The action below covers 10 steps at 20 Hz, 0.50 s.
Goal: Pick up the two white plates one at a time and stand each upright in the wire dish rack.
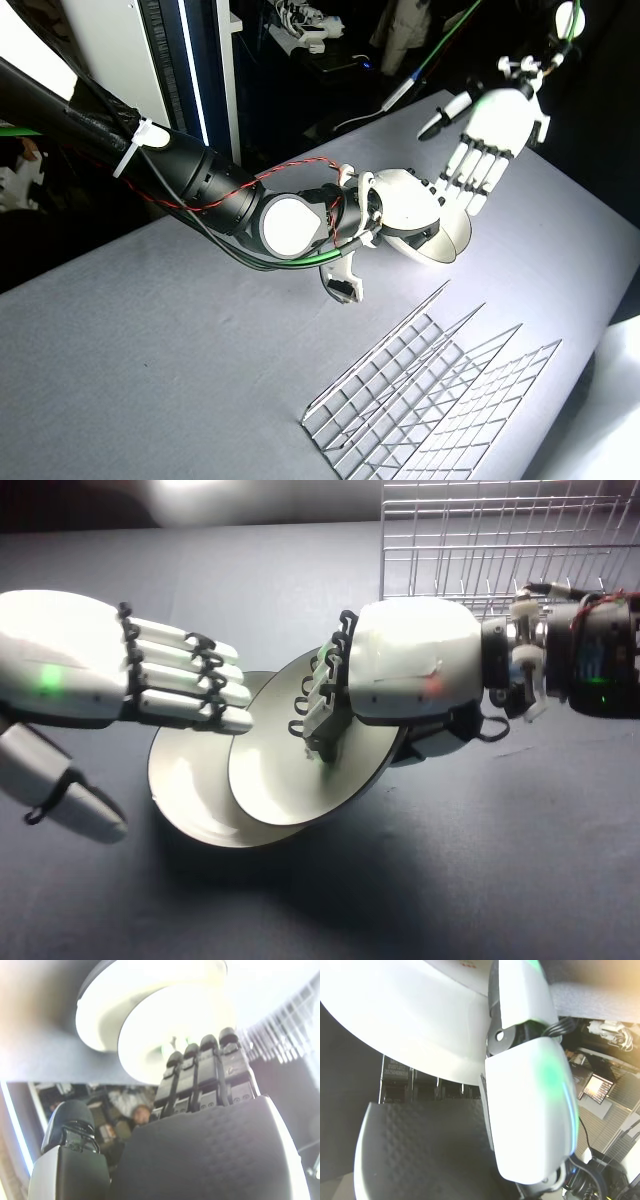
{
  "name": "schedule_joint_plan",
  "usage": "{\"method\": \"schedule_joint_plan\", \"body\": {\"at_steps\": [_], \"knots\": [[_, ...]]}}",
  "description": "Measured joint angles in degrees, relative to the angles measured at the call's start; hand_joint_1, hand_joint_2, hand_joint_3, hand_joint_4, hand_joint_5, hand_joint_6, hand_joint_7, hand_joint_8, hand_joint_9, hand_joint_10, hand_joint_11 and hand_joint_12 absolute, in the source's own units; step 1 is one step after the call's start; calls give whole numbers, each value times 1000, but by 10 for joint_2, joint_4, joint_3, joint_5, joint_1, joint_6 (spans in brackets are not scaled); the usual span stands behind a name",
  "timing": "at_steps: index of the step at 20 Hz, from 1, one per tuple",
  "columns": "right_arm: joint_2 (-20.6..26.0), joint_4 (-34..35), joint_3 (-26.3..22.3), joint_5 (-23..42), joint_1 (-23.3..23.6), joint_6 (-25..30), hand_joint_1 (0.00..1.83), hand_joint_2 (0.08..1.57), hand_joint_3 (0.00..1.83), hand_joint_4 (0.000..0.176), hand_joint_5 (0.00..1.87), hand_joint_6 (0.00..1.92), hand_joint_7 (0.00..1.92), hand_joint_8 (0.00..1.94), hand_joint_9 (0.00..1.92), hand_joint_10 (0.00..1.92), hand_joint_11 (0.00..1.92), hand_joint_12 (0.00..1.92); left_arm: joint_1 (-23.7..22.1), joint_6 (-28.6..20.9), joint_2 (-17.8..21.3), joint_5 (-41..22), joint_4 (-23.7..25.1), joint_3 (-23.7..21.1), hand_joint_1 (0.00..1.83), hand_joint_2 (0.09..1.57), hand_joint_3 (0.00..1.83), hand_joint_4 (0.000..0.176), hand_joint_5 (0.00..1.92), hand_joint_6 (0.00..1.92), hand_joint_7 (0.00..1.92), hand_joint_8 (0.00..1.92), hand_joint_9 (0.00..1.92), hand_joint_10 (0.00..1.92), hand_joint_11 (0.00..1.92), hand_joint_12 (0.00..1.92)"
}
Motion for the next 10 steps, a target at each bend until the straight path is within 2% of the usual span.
{"method": "schedule_joint_plan", "body": {"at_steps": [5,8,10], "knots": [[34,22,-38,-10,24,2,1497,1064,0,0,1027,811,1078,725,1078,815,809,1484,-5,-6,60,25,-38,-19,0,1140,8,0,53,15,25,9,4,1,0,0],[54,36,-73,-20,37,3,1496,1068,1,0,1003,849,1063,753,1072,807,822,1487,-5,-20,73,19,-31,-28,0,1138,6,0,30,9,10,4,0,0,0,0],[69,43,-93,-20,46,8,1497,1062,0,0,1014,814,1096,701,1074,799,846,1474,-8,-23,86,17,-33,-32,0,1132,3,0,49,15,28,10,6,2,7,3]]}}
